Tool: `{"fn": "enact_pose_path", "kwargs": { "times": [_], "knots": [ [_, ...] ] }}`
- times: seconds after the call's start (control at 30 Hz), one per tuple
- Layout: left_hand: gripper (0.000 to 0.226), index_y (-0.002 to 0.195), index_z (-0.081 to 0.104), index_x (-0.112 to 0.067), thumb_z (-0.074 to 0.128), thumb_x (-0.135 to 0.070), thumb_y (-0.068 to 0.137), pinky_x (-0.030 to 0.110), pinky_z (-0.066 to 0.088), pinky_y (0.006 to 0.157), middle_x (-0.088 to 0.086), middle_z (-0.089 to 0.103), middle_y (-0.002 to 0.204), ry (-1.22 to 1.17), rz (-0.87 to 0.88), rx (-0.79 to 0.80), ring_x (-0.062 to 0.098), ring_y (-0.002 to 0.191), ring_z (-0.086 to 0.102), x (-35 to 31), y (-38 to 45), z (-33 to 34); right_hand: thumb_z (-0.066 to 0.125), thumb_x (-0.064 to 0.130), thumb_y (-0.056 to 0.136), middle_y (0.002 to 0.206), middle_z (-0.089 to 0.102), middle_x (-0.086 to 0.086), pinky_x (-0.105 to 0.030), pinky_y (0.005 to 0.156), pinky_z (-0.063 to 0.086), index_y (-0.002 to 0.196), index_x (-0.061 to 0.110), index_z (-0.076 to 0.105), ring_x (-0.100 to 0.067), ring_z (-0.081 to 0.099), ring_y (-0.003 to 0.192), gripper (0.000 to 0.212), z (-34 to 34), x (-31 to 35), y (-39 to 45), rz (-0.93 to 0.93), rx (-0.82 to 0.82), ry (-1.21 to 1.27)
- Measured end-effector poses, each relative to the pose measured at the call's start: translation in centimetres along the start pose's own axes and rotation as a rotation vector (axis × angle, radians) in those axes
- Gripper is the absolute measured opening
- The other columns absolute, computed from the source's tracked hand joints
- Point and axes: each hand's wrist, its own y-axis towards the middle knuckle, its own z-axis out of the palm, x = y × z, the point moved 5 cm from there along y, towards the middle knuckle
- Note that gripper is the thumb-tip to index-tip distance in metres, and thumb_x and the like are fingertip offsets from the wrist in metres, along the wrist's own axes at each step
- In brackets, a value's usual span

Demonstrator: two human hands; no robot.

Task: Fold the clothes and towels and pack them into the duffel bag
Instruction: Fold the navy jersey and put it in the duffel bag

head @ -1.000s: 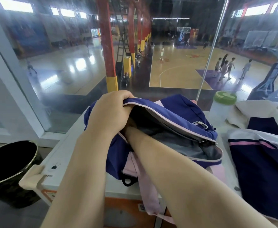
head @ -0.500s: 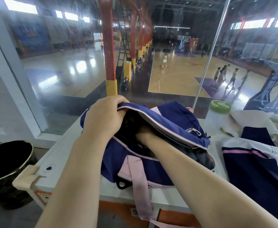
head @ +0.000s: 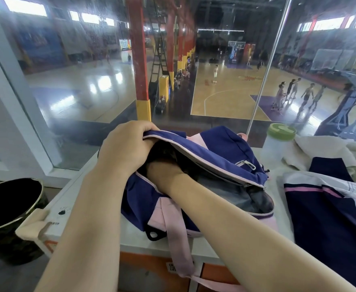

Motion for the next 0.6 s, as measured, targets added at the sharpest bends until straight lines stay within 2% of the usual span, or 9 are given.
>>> {"fn": "enact_pose_path", "kwargs": {
  "times": [0.07, 0.13, 0.23, 0.3, 0.4, 0.47, 0.53, 0.6],
  "knots": [
    [0.023, 0.101, 0.067, -0.04, 0.055, -0.025, 0.088, 0.045, 0.052, 0.082, -0.012, 0.069, 0.096, 0.002, -0.002, -0.005, 0.02, 0.094, 0.061, 0.0, 0.0, 0.0, 0.052, 0.008, 0.095, 0.138, 0.051, -0.016, -0.04, 0.108, 0.038, 0.137, 0.006, 0.048, -0.033, 0.047, 0.127, 0.042, 1.8, 0.8, -0.3, -0.017, 0.15, 0.168],
    [0.023, 0.102, 0.068, -0.038, 0.055, -0.023, 0.09, 0.045, 0.052, 0.081, -0.011, 0.069, 0.096, 0.004, 0.0, -0.011, 0.02, 0.093, 0.061, 0.0, -0.1, 0.1, 0.057, 0.003, 0.091, 0.142, 0.047, -0.016, -0.043, 0.107, 0.04, 0.142, 0.007, 0.042, -0.034, 0.046, 0.129, 0.054, 2.7, 0.9, -0.2, -0.025, 0.181, 0.223],
    [0.023, 0.105, 0.069, -0.035, 0.055, -0.021, 0.092, 0.041, 0.052, 0.079, -0.008, 0.069, 0.098, 0.007, 0.02, -0.009, 0.019, 0.093, 0.06, -0.2, -0.2, 0.2, 0.054, 0.007, 0.092, 0.158, 0.019, -0.014, -0.056, 0.114, 0.021, 0.154, 0.018, 0.011, -0.035, 0.018, 0.144, 0.076, 2.7, 1.3, -0.7, -0.031, 0.153, 0.192],
    [0.023, 0.107, 0.069, -0.034, 0.055, -0.021, 0.093, 0.039, 0.051, 0.08, -0.008, 0.069, 0.1, 0.014, 0.017, -0.006, 0.018, 0.094, 0.06, -0.1, -0.2, 0.1, 0.051, 0.016, 0.095, 0.161, 0.007, -0.011, -0.066, 0.112, 0.007, 0.155, 0.024, 0.0, -0.036, 0.003, 0.147, 0.079, 2.8, 1.2, -0.9, 0.012, 0.176, 0.103],
    [0.026, 0.112, 0.068, -0.033, 0.055, -0.022, 0.093, 0.038, 0.05, 0.085, -0.008, 0.069, 0.11, 0.02, -0.005, -0.011, 0.018, 0.101, 0.06, 0.1, -0.3, -0.1, 0.038, 0.031, 0.1, 0.161, 0.01, -0.012, -0.068, 0.11, -0.001, 0.155, 0.02, 0.011, -0.04, -0.001, 0.147, 0.062, 2.7, 0.7, -0.6, 0.157, 0.162, 0.04],
    [0.027, 0.114, 0.068, -0.033, 0.055, -0.021, 0.093, 0.04, 0.049, 0.088, -0.007, 0.068, 0.115, 0.031, -0.014, -0.014, 0.02, 0.106, 0.059, 0.3, -0.4, -0.2, 0.029, 0.041, 0.101, 0.157, 0.024, -0.014, -0.06, 0.113, 0.006, 0.151, 0.015, 0.03, -0.039, 0.013, 0.144, 0.056, 1.9, -0.1, -0.7, 0.231, 0.053, 0.069],
    [0.028, 0.113, 0.068, -0.034, 0.055, -0.021, 0.093, 0.043, 0.049, 0.089, -0.007, 0.068, 0.115, 0.034, -0.017, -0.016, 0.02, 0.107, 0.059, 0.4, -0.4, -0.2, 0.032, 0.04, 0.101, 0.149, 0.039, -0.014, -0.051, 0.113, 0.017, 0.143, 0.015, 0.044, -0.036, 0.03, 0.138, 0.05, 1.1, -1.0, -0.7, 0.234, -0.096, 0.007],
    [0.027, 0.113, 0.068, -0.035, 0.055, -0.023, 0.093, 0.043, 0.05, 0.088, -0.007, 0.069, 0.113, 0.042, -0.015, -0.017, 0.02, 0.105, 0.059, 0.4, -0.3, -0.1, 0.04, 0.033, 0.1, 0.148, 0.042, -0.013, -0.049, 0.114, 0.022, 0.141, 0.016, 0.046, -0.035, 0.034, 0.137, 0.045, 1.6, -2.0, -0.8, 0.242, -0.065, -0.007]
  ]
}}
